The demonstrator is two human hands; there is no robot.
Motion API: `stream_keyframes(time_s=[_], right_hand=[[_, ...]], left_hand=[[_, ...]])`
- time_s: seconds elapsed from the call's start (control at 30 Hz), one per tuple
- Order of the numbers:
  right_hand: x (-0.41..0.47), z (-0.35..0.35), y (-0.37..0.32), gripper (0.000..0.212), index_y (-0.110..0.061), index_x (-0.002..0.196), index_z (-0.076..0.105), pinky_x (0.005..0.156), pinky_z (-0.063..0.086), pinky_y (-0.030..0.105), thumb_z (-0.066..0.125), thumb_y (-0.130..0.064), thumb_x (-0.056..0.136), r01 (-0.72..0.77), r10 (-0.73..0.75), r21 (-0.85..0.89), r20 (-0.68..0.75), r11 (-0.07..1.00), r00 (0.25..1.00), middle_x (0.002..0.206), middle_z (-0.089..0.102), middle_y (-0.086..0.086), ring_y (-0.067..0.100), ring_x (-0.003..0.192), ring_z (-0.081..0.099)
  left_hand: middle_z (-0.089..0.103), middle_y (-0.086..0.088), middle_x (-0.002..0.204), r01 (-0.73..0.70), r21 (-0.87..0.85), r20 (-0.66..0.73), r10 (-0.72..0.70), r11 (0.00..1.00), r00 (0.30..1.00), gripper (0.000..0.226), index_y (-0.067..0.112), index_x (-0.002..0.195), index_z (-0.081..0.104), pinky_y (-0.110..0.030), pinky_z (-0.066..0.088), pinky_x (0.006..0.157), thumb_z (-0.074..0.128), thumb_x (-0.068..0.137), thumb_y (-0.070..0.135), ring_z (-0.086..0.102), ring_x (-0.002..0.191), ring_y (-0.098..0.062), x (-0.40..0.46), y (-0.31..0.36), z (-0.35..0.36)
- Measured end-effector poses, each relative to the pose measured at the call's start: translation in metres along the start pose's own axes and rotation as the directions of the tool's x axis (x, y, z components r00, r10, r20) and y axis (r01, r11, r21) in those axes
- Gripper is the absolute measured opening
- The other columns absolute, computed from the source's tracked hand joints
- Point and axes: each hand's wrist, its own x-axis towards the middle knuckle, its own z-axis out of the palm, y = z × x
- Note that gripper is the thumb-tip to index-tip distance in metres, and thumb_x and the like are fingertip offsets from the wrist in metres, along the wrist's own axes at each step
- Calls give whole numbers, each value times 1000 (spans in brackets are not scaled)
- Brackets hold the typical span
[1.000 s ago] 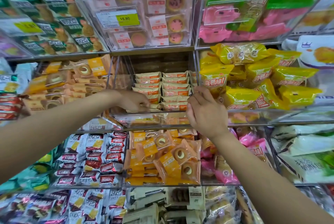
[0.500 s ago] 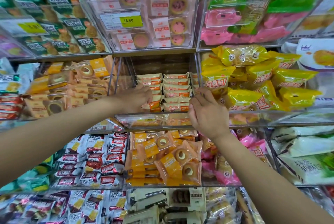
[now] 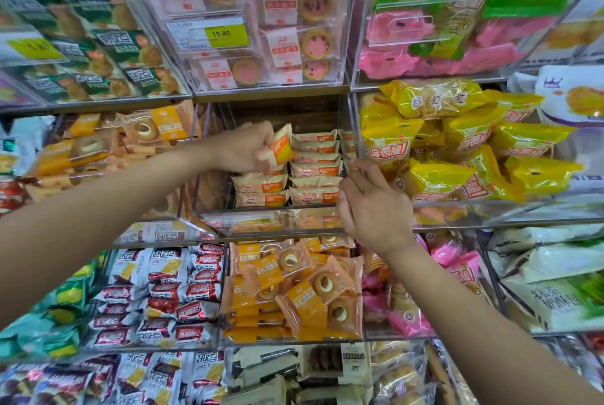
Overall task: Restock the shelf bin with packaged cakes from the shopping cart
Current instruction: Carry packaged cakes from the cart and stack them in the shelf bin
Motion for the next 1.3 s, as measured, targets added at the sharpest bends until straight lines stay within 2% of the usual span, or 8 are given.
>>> stream_keyframes(time_s=[0.07, 0.2, 0.33, 0.6, 0.97, 1.1, 1.17, 1.3], right_hand=[[0, 1, 0, 37, -9, 76, 67, 47, 43, 25, 38, -28, 91, 6, -6, 5, -3, 1000, 1000, 85, 69, 3, 19, 108, 61], [0, 2, 1, 36, -10, 76, 66, 48, 43, 25, 39, -28, 90, 14, -14, 9, -15, 1000, 1000, 85, 69, 4, 18, 109, 60], [1, 4, 2, 35, -10, 76, 66, 49, 45, 26, 39, -28, 89, 23, -23, 0, -31, 1000, 999, 84, 69, 4, 19, 108, 61], [2, 6, 2, 33, -10, 75, 66, 49, 45, 26, 40, -27, 87, 41, -42, -20, -43, 999, 998, 82, 69, 4, 20, 107, 62], [2, 6, 2, 34, -11, 76, 65, 48, 42, 24, 38, -28, 88, 23, -23, -16, -17, 1000, 1000, 81, 68, 3, 20, 105, 62], [1, 6, 2, 33, -11, 75, 64, 47, 40, 23, 38, -27, 88, 14, -14, 1, -12, 1000, 1000, 80, 67, 2, 19, 106, 60], [1, 4, 1, 33, -11, 76, 64, 47, 39, 23, 39, -28, 88, -1, 1, -1, 4, 1000, 1000, 81, 67, 2, 19, 107, 59], [2, -8, -4, 32, -8, 82, 66, 50, 48, 29, 41, -27, 88, -47, 42, 53, 76, 998, 996, 91, 68, 6, 22, 112, 58]], left_hand=[[43, 2, 89, 23, 37, -77, -20, 999, 997, 34, 19, 92, 35, -33, 35, 63, 66, 82, 26, 45, 91, -21, 16, -7, -4], [45, -15, 121, 145, 173, -188, -112, 974, 976, 35, 8, 115, 41, -42, 42, 83, 59, 86, 16, 46, 109, -31, 47, -18, 11], [53, -20, 120, 249, 214, -343, -166, 944, 924, 28, 6, 120, 44, -46, 42, 91, 47, 92, 11, 51, 110, -36, 68, -30, 23], [50, -16, 124, 277, 405, -338, -139, 871, 931, 51, 10, 130, 40, -48, 38, 97, 61, 83, 7, 46, 117, -35, 81, -38, 38], [42, -20, 128, 324, 146, -273, -276, 935, 921, 43, 3, 123, 39, -47, 43, 95, 56, 84, -3, 39, 120, -36, 72, -31, 34], [44, -15, 127, 237, 67, -266, -211, 969, 941, 41, 6, 124, 44, -46, 46, 88, 60, 88, 19, 47, 116, -33, 47, -8, 24], [49, -8, 125, 167, -14, -288, -164, 986, 943, 34, 12, 121, 50, -37, 44, 80, 55, 91, 28, 52, 112, -26, 24, 12, 18], [55, 5, 101, -88, -262, -517, -62, 961, 854, 15, 16, 104, 61, -32, 45, 81, 53, 92, 20, 56, 96, -12, -40, 68, 6]])
